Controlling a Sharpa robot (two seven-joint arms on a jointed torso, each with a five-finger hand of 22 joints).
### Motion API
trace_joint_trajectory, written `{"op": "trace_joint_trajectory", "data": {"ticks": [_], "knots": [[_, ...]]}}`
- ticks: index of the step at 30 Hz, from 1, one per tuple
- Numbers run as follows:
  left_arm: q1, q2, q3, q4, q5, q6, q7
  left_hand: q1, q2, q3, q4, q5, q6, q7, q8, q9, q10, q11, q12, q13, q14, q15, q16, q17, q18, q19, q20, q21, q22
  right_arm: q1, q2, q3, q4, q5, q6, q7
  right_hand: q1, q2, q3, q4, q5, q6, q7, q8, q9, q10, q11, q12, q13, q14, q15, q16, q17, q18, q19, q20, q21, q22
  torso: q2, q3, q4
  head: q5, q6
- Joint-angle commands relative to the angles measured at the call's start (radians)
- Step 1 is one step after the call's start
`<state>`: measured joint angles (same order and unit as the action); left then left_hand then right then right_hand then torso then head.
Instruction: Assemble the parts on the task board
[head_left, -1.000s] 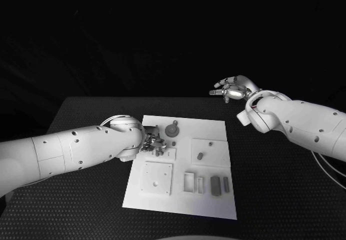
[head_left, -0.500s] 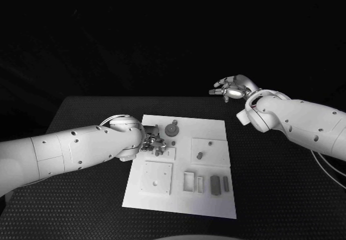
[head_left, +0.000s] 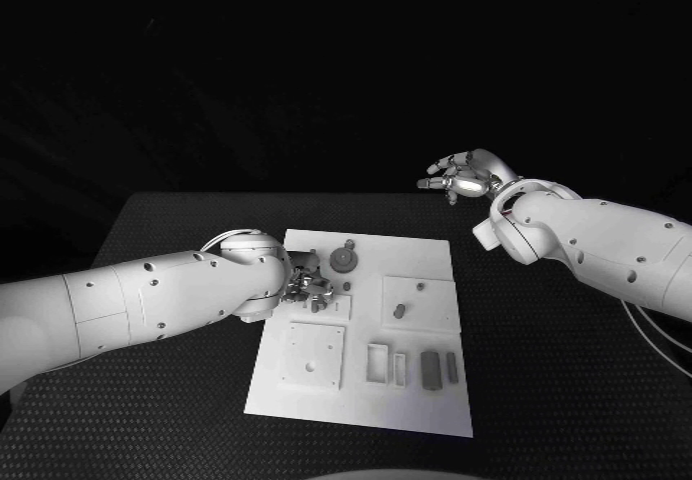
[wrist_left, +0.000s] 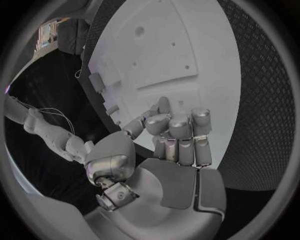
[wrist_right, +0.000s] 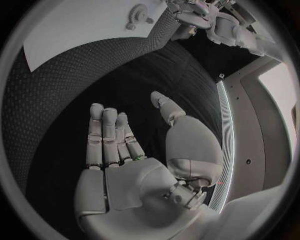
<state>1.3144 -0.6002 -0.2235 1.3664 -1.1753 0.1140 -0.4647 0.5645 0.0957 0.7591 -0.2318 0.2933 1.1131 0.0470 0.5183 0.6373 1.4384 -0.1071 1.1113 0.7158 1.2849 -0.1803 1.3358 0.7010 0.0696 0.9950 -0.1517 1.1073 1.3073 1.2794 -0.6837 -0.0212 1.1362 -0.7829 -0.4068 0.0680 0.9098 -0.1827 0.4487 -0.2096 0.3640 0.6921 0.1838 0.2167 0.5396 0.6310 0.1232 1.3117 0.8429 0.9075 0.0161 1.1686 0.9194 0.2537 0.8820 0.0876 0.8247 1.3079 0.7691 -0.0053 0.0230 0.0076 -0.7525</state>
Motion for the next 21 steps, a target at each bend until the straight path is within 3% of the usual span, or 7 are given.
{"op": "trace_joint_trajectory", "data": {"ticks": [1, 9, 19, 21], "knots": [[-0.009, 0.005, -0.006, 0.005, -0.009, 0.025, -0.002, 0.002, -0.013, -0.002, 0.005, -0.008, 0.137, -0.082, 0.003, -0.002, -0.042, -0.035, 0.004, -0.001, -0.002, -0.006, 0.006, -0.001, 0.008, -0.002, -0.114, -0.003, 0.007, 0.000, 0.000, 0.001, 0.001, 0.000, 0.012, 0.005, -0.003, 0.004, -0.005, -0.003, 0.005, 0.004, 0.044, 0.003, -0.001, -0.007, -0.002, 0.004, -0.001, -0.006, 0.000, 0.004, -0.002, 0.008, 0.000, 0.007, -0.004, 0.019, 0.000, 0.0006, -0.0001, 0.000, -0.001], [-0.009, 0.004, -0.006, 0.002, -0.012, 0.031, -0.004, 0.005, -0.036, -0.006, 0.010, -0.017, 0.136, -0.082, 0.004, -0.003, -0.043, -0.035, 0.005, -0.003, -0.002, -0.006, 0.007, -0.002, 0.008, -0.001, -0.114, -0.003, 0.006, 0.000, -0.001, 0.001, 0.002, 0.000, 0.012, 0.005, -0.003, 0.004, -0.005, -0.003, 0.005, 0.004, 0.044, 0.003, -0.002, -0.007, -0.002, 0.004, -0.002, -0.006, 0.000, 0.005, -0.002, 0.008, 0.000, 0.007, -0.004, 0.019, 0.000, -0.0002, 0.0007, -0.001, -0.001], [-0.009, 0.003, -0.006, -0.002, -0.014, 0.025, -0.005, 0.007, -0.041, -0.008, 0.016, -0.023, 0.136, -0.082, 0.004, -0.003, -0.043, -0.036, 0.005, -0.004, -0.002, -0.006, 0.006, -0.003, 0.008, 0.000, -0.115, -0.004, 0.006, 0.000, -0.001, 0.001, 0.001, 0.000, 0.012, 0.006, -0.004, 0.003, -0.006, -0.003, 0.005, 0.003, 0.044, 0.003, -0.002, -0.007, -0.002, 0.005, -0.003, -0.007, 0.000, 0.005, -0.003, 0.008, 0.000, 0.007, -0.005, 0.019, 0.000, -0.0013, 0.0008, -0.001, -0.001], [-0.009, 0.002, -0.006, -0.003, -0.017, 0.024, -0.005, 0.008, -0.047, -0.012, 0.026, -0.049, 0.136, -0.082, 0.005, -0.004, -0.043, -0.036, 0.005, -0.005, -0.002, -0.007, 0.007, -0.004, 0.009, 0.000, -0.115, -0.005, 0.005, 0.000, -0.001, 0.001, 0.000, 0.000, 0.012, 0.006, -0.004, 0.003, -0.006, -0.003, 0.005, 0.003, 0.044, 0.003, -0.002, -0.007, -0.002, 0.005, -0.003, -0.007, 0.000, 0.005, -0.003, 0.008, 0.000, 0.007, -0.005, 0.019, 0.000, -0.0014, 0.0008, -0.002, -0.001]]}}
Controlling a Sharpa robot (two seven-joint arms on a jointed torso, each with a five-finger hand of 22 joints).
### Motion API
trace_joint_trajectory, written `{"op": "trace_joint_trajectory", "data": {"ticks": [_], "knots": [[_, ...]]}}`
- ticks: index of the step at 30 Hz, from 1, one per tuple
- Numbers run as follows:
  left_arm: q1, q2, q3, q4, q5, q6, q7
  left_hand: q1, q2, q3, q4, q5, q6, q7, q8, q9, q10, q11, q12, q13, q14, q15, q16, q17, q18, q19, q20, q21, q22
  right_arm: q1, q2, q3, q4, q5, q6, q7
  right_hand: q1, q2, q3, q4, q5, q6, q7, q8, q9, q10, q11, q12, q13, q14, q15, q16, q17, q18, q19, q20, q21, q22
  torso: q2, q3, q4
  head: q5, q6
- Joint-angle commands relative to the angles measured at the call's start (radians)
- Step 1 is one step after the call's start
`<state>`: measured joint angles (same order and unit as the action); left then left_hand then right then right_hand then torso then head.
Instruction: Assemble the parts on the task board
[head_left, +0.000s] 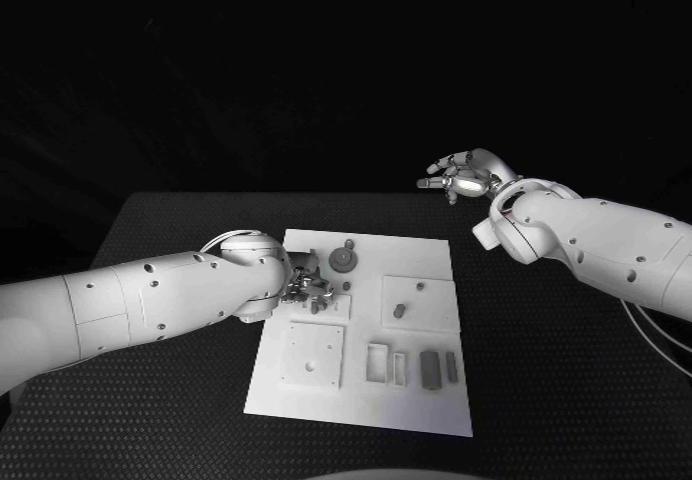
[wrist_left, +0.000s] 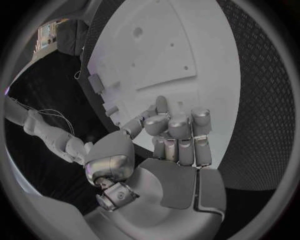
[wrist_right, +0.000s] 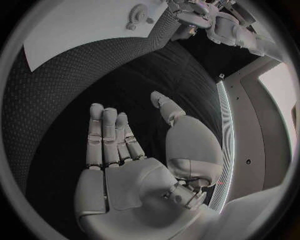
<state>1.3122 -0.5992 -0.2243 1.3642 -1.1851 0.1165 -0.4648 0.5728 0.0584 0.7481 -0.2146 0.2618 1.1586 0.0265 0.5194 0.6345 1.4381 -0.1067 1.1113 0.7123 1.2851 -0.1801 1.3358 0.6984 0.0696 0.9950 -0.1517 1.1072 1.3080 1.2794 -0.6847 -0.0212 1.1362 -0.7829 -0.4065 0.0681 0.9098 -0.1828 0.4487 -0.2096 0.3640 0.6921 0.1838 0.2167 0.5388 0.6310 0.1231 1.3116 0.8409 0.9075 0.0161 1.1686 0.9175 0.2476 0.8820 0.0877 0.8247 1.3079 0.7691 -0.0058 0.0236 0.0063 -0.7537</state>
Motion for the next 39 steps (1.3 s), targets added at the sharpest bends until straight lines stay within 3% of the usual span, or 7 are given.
{"op": "trace_joint_trajectory", "data": {"ticks": [1, 3, 7, 10, 26, 39], "knots": [[-0.007, 0.001, -0.005, -0.001, -0.009, 0.021, -0.005, 0.000, -0.012, -0.002, 0.011, -0.027, 0.090, -0.061, 0.004, -0.002, -0.042, -0.036, 0.005, -0.002, -0.002, -0.008, 0.007, -0.001, 0.009, 0.000, -0.115, -0.005, 0.005, 0.000, 0.000, 0.001, 0.000, 0.000, 0.012, 0.006, -0.005, 0.004, -0.006, -0.003, 0.005, 0.003, 0.044, 0.003, -0.002, -0.007, -0.002, 0.005, -0.002, -0.007, 0.000, 0.005, -0.002, 0.014, 0.000, 0.007, -0.005, 0.019, 0.000, -0.0007, 0.0006, -0.001, 0.001], [-0.007, 0.001, -0.005, -0.001, -0.014, 0.014, -0.003, 0.003, -0.011, 0.000, 0.011, -0.031, 0.090, -0.062, 0.004, -0.002, -0.043, -0.036, 0.005, -0.002, -0.002, -0.008, 0.007, -0.001, 0.009, 0.000, -0.115, -0.005, 0.005, 0.000, 0.000, 0.001, 0.000, 0.000, 0.012, 0.006, -0.005, 0.004, -0.006, -0.003, 0.005, 0.003, 0.044, 0.003, -0.002, -0.007, -0.002, 0.005, -0.002, -0.007, 0.000, 0.005, -0.002, 0.014, 0.000, 0.007, -0.005, 0.019, 0.000, -0.0006, 0.0007, -0.002, 0.001], [-0.007, 0.001, -0.005, 0.000, -0.022, 0.008, -0.003, 0.034, 0.028, 0.015, -0.008, 0.032, 0.089, -0.061, 0.006, -0.002, -0.043, -0.036, 0.007, -0.003, -0.003, -0.008, 0.008, -0.002, 0.010, -0.001, -0.116, -0.003, 0.007, 0.000, 0.000, 0.001, 0.000, 0.000, 0.012, 0.006, -0.005, 0.004, -0.006, -0.003, 0.005, 0.003, 0.044, 0.003, -0.002, -0.007, -0.002, 0.006, -0.002, -0.007, 0.000, 0.006, -0.002, 0.014, 0.000, 0.007, -0.005, 0.019, 0.000, -0.0008, 0.0008, -0.002, 0.002], [-0.007, 0.002, -0.005, 0.003, -0.029, 0.008, -0.003, 0.051, 0.044, 0.020, -0.015, 0.049, 0.089, -0.061, 0.007, -0.003, -0.043, -0.036, 0.007, -0.004, -0.003, -0.008, 0.008, -0.003, 0.009, 0.000, -0.115, -0.003, 0.007, 0.000, 0.000, 0.001, 0.001, 0.000, 0.013, 0.006, -0.006, 0.004, -0.006, -0.002, 0.005, 0.003, 0.044, 0.004, -0.002, -0.007, -0.002, 0.006, -0.003, -0.007, 0.000, 0.006, -0.002, 0.014, 0.000, 0.007, -0.005, 0.019, 0.000, -0.0008, 0.0012, -0.002, 0.001], [-0.008, -0.004, -0.005, 0.017, -0.040, -0.024, -0.001, 0.067, 0.055, 0.021, -0.020, 0.061, 0.088, -0.061, 0.008, -0.003, -0.044, -0.036, 0.007, -0.006, -0.002, -0.008, 0.009, -0.003, 0.009, 0.002, -0.115, -0.002, 0.007, 0.000, 0.000, 0.001, 0.000, 0.000, 0.013, 0.006, -0.007, 0.005, -0.006, -0.002, 0.005, 0.004, 0.044, 0.004, -0.003, -0.008, -0.002, 0.008, -0.005, -0.007, 0.000, 0.007, -0.004, 0.014, 0.000, 0.008, -0.005, 0.019, 0.000, -0.0002, -0.0002, -0.002, 0.003], [-0.008, -0.021, -0.003, 0.040, -0.050, -0.098, 0.008, 0.069, 0.055, 0.016, -0.016, 0.053, 0.087, -0.061, 0.007, -0.004, -0.044, -0.037, 0.007, -0.007, -0.002, -0.009, 0.008, -0.005, 0.009, 0.004, -0.115, -0.002, 0.006, -0.001, -0.003, 0.001, 0.001, 0.000, 0.014, 0.007, -0.008, 0.005, -0.007, -0.001, 0.005, 0.003, 0.044, 0.005, -0.004, -0.008, -0.002, 0.009, -0.006, -0.008, 0.000, 0.008, -0.005, 0.014, 0.000, 0.008, -0.005, 0.019, -0.001, 0.0002, 0.0005, -0.003, 0.005]]}}
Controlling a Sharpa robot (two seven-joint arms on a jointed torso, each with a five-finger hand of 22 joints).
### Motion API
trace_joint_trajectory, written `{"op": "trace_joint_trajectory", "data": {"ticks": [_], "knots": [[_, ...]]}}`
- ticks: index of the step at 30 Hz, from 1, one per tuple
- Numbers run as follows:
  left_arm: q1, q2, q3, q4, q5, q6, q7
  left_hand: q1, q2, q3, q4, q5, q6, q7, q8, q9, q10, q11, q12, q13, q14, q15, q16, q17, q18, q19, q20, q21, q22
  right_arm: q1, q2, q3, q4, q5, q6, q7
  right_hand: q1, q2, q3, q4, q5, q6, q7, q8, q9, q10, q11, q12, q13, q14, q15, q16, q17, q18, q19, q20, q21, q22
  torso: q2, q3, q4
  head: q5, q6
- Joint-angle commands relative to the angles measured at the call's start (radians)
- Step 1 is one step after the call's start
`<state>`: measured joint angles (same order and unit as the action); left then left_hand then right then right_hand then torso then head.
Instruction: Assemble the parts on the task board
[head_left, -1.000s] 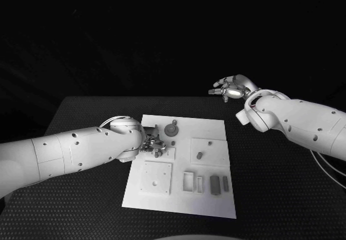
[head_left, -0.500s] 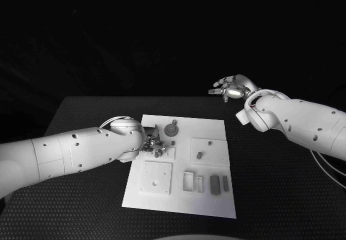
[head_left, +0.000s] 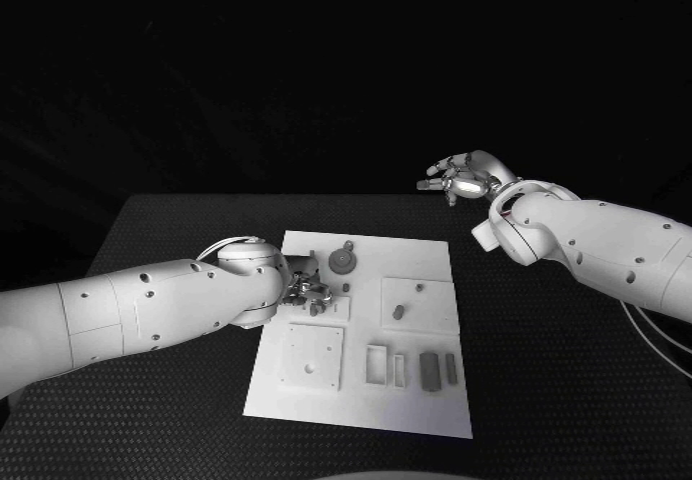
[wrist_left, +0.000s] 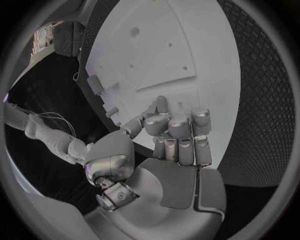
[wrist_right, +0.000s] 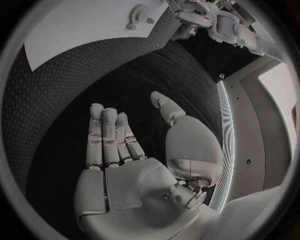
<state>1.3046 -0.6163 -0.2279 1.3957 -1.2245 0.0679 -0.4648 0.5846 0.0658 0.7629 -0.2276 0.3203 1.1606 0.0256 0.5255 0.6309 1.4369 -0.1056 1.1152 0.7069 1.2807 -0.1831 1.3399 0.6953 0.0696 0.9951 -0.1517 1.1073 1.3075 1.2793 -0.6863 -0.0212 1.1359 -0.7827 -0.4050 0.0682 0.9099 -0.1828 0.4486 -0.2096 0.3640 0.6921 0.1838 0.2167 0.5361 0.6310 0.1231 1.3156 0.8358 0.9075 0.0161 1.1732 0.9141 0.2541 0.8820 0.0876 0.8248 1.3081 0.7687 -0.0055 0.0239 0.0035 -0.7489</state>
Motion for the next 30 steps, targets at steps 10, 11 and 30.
{"op": "trace_joint_trajectory", "data": {"ticks": [10, 11, 30], "knots": [[-0.004, -0.023, 0.000, 0.027, -0.017, -0.095, 0.011, 0.064, 0.042, -0.001, 0.007, -0.029, 0.080, -0.059, -0.002, -0.002, -0.044, -0.037, 0.000, -0.006, 0.004, -0.010, 0.002, -0.004, 0.009, 0.007, -0.116, -0.003, 0.005, -0.001, -0.004, 0.001, 0.001, 0.000, 0.012, 0.006, -0.008, 0.005, -0.007, -0.001, 0.006, 0.003, 0.044, 0.005, -0.001, -0.008, -0.002, 0.005, -0.002, -0.008, 0.000, 0.004, -0.002, 0.008, 0.000, 0.008, -0.006, 0.019, 0.000, 0.0000, 0.0014, -0.002, -0.001], [-0.005, -0.023, 0.000, 0.028, -0.017, -0.094, 0.011, 0.064, 0.041, -0.002, 0.007, -0.030, 0.080, -0.059, -0.002, -0.002, -0.043, -0.037, 0.000, -0.006, 0.004, -0.010, 0.002, -0.004, 0.009, 0.007, -0.117, -0.003, 0.005, -0.001, -0.004, 0.001, 0.002, 0.000, 0.012, 0.006, -0.008, 0.005, -0.007, -0.001, 0.006, 0.003, 0.044, 0.005, -0.002, -0.008, -0.002, 0.006, -0.002, -0.008, 0.000, 0.004, -0.002, 0.008, 0.000, 0.008, -0.006, 0.019, 0.000, 0.0000, 0.0015, -0.002, -0.001], [-0.017, -0.016, -0.001, 0.014, -0.022, -0.101, 0.008, 0.062, 0.029, -0.007, 0.026, -0.112, 0.076, -0.057, -0.008, -0.005, -0.044, -0.034, -0.002, -0.012, 0.001, -0.014, -0.002, -0.008, 0.009, 0.003, -0.117, -0.006, 0.005, -0.001, -0.006, 0.001, 0.003, 0.000, 0.013, 0.005, -0.009, 0.005, -0.007, -0.001, 0.006, 0.003, 0.044, 0.006, -0.003, -0.009, -0.002, 0.007, -0.004, -0.008, 0.000, 0.005, -0.004, 0.008, 0.000, 0.008, -0.006, 0.019, 0.000, 0.0007, -0.0006, 0.001, 0.001]]}}
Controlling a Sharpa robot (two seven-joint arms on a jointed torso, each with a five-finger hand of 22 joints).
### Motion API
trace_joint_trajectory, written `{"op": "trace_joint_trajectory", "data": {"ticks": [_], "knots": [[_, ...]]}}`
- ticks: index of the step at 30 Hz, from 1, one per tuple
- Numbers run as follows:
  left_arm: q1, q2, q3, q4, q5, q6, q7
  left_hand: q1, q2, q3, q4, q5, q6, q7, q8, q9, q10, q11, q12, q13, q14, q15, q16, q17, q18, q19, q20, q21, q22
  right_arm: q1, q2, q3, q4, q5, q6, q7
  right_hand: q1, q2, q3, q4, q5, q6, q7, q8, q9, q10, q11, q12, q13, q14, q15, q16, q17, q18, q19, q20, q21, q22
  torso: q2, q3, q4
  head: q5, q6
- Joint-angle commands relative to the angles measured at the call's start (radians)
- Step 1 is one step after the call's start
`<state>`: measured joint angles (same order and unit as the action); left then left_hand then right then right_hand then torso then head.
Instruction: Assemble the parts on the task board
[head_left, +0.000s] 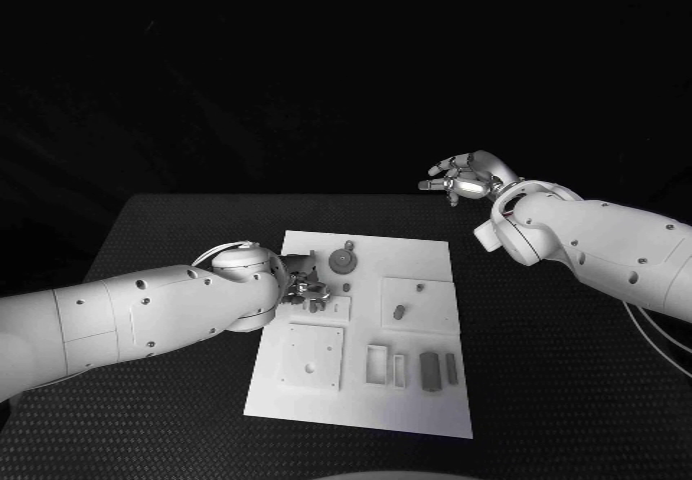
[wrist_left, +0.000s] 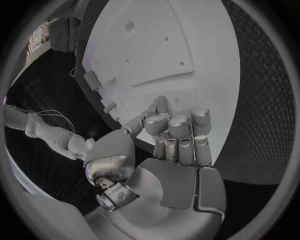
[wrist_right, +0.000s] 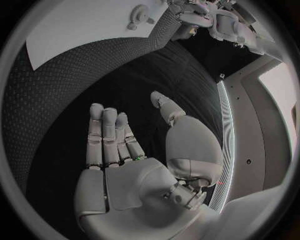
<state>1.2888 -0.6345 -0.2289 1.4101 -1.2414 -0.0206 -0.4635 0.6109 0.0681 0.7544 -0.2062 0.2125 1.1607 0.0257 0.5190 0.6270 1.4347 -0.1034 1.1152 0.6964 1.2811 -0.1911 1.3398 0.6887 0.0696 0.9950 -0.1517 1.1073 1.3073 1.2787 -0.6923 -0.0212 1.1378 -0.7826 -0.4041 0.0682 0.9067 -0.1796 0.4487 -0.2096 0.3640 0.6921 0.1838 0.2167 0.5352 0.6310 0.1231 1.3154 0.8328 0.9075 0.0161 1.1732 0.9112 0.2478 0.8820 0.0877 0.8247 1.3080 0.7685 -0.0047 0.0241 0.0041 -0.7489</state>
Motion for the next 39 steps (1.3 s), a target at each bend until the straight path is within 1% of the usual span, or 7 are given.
{"op": "trace_joint_trajectory", "data": {"ticks": [1, 6, 20, 24, 26, 31, 39], "knots": [[-0.001, 0.002, 0.000, -0.001, -0.005, -0.014, 0.006, 0.035, 0.026, 0.001, 0.006, -0.007, 0.075, -0.057, -0.002, -0.001, -0.042, -0.036, -0.002, -0.002, 0.000, -0.006, -0.002, -0.001, 0.009, 0.003, -0.117, -0.006, 0.005, 0.000, 0.000, 0.001, 0.001, 0.000, 0.012, 0.005, -0.006, 0.002, -0.007, -0.001, 0.006, 0.003, 0.044, 0.006, -0.002, -0.009, -0.002, 0.007, -0.002, -0.008, 0.000, 0.005, -0.001, 0.014, 0.000, 0.008, -0.006, 0.019, 0.001, 0.0000, -0.0008, 0.001, 0.001], [-0.001, 0.003, 0.000, -0.004, -0.005, -0.014, 0.008, 0.033, 0.009, -0.001, 0.016, -0.040, 0.075, -0.056, -0.003, -0.002, -0.041, -0.036, -0.003, -0.004, 0.000, -0.008, -0.003, -0.003, 0.009, 0.003, -0.118, -0.007, 0.004, 0.000, 0.000, 0.001, 0.001, 0.000, 0.013, 0.005, -0.007, 0.002, -0.007, -0.001, 0.006, 0.003, 0.045, 0.006, -0.002, -0.009, -0.002, 0.007, -0.002, -0.009, 0.000, 0.005, -0.002, 0.014, 0.000, 0.008, -0.006, 0.019, 0.001, -0.0005, -0.0008, 0.000, 0.002], [-0.002, 0.005, 0.000, -0.006, 0.002, -0.003, 0.006, 0.025, -0.037, -0.012, 0.030, -0.074, 0.075, -0.056, -0.004, -0.002, -0.041, -0.036, -0.003, -0.007, 0.000, -0.010, -0.004, -0.004, 0.010, 0.004, -0.119, -0.009, 0.004, 0.000, -0.001, 0.001, 0.002, 0.000, 0.013, 0.005, -0.008, 0.002, -0.008, 0.000, 0.006, 0.003, 0.045, 0.006, -0.003, -0.009, -0.002, 0.008, -0.004, -0.009, 0.000, 0.006, -0.003, 0.014, 0.000, 0.008, -0.006, 0.019, 0.000, -0.0011, -0.0002, -0.002, 0.000], [-0.002, 0.004, 0.000, -0.005, 0.002, -0.006, 0.006, 0.025, -0.055, -0.014, 0.042, -0.126, 0.075, -0.057, -0.004, -0.002, -0.041, -0.036, -0.004, -0.009, 0.000, -0.012, -0.004, -0.005, 0.011, 0.005, -0.120, -0.011, 0.003, 0.000, -0.001, 0.001, 0.002, 0.000, 0.012, 0.005, -0.008, 0.002, -0.008, 0.000, 0.006, 0.003, 0.045, 0.006, -0.003, -0.009, -0.002, 0.008, -0.004, -0.009, 0.000, 0.006, -0.003, 0.014, 0.000, 0.008, -0.006, 0.019, 0.000, -0.0012, 0.0001, -0.003, 0.000], [-0.002, 0.003, 0.000, -0.006, 0.002, -0.006, 0.006, 0.024, -0.058, -0.014, 0.043, -0.129, 0.075, -0.057, -0.004, -0.002, -0.041, -0.036, -0.003, -0.009, 0.000, -0.012, -0.004, -0.005, 0.011, 0.005, -0.120, -0.011, 0.003, 0.000, -0.001, 0.001, 0.001, 0.000, 0.012, 0.005, -0.008, 0.002, -0.008, 0.000, 0.006, 0.003, 0.045, 0.006, -0.003, -0.009, -0.002, 0.008, -0.004, -0.009, 0.000, 0.006, -0.003, 0.014, 0.000, 0.008, -0.006, 0.019, 0.000, -0.0010, 0.0002, -0.003, 0.000], [-0.002, 0.003, 0.000, -0.006, 0.002, -0.007, 0.006, 0.016, -0.090, -0.021, 0.056, -0.148, 0.075, -0.057, -0.005, -0.002, -0.042, -0.036, -0.003, -0.010, 0.000, -0.013, -0.005, -0.006, 0.012, 0.006, -0.120, -0.012, 0.002, 0.000, -0.001, 0.001, 0.001, 0.000, 0.012, 0.005, -0.008, 0.002, -0.008, 0.000, 0.006, 0.002, 0.045, 0.006, -0.003, -0.009, -0.002, 0.009, -0.005, -0.009, 0.000, 0.006, -0.003, 0.014, 0.000, 0.008, -0.007, 0.019, 0.000, -0.0014, 0.0000, -0.003, 0.000], [-0.003, 0.003, 0.000, -0.005, 0.002, -0.008, 0.006, 0.004, -0.129, -0.031, 0.069, -0.158, 0.075, -0.057, -0.005, -0.001, -0.042, -0.037, -0.003, -0.011, 0.000, -0.014, -0.005, -0.007, 0.013, 0.007, -0.121, -0.013, 0.002, -0.001, -0.003, 0.001, 0.002, 0.000, 0.012, 0.005, -0.008, 0.002, -0.008, 0.000, 0.006, 0.002, 0.045, 0.006, -0.003, -0.009, -0.002, 0.009, -0.005, -0.009, 0.000, 0.006, -0.004, 0.014, 0.000, 0.008, -0.007, 0.019, 0.000, -0.0012, 0.0005, -0.003, 0.001]]}}
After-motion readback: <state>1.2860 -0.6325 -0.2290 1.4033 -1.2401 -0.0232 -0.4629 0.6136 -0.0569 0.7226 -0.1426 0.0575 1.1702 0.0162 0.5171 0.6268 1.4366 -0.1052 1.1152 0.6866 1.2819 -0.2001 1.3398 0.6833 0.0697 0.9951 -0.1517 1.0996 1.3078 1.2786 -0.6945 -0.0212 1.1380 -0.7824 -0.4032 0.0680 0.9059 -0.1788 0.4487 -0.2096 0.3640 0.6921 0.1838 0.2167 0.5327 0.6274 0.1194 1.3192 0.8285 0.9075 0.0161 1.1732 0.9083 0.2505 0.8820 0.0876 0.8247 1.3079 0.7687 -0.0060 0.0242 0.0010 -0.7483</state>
